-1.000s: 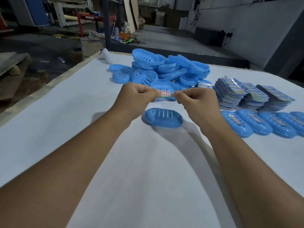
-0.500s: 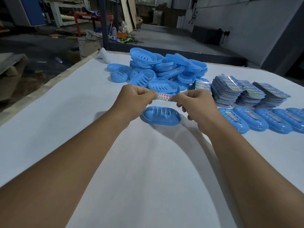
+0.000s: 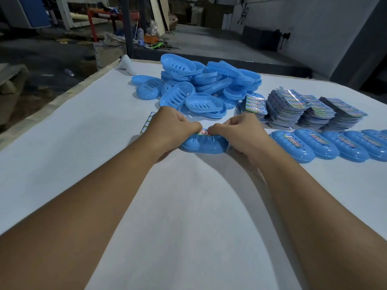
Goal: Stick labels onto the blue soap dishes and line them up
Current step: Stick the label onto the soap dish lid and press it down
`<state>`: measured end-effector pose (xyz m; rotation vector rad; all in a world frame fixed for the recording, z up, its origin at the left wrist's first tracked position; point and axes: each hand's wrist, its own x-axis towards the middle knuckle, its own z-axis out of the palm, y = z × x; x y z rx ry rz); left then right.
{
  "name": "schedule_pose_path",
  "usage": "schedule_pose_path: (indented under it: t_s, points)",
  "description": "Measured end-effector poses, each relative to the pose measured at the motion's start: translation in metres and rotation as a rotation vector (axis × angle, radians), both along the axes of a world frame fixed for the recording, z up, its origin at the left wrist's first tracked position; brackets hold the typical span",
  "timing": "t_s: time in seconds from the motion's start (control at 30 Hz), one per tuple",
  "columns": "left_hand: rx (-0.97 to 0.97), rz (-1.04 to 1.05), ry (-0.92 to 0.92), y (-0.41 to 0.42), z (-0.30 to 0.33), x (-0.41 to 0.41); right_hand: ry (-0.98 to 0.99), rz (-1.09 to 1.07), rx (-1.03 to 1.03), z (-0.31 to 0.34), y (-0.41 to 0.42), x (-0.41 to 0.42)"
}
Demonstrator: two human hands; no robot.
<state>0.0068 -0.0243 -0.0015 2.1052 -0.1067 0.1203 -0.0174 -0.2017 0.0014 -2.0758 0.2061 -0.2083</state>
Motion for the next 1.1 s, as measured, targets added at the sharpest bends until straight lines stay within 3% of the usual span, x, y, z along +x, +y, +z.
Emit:
schedule_pose_path:
  t_s: [1.1]
  points:
    - [0.263, 0.005, -0.096, -0.003, 0.003, -0.008, 0.007, -0.016, -0.29, -0.002, 0.002, 0.004]
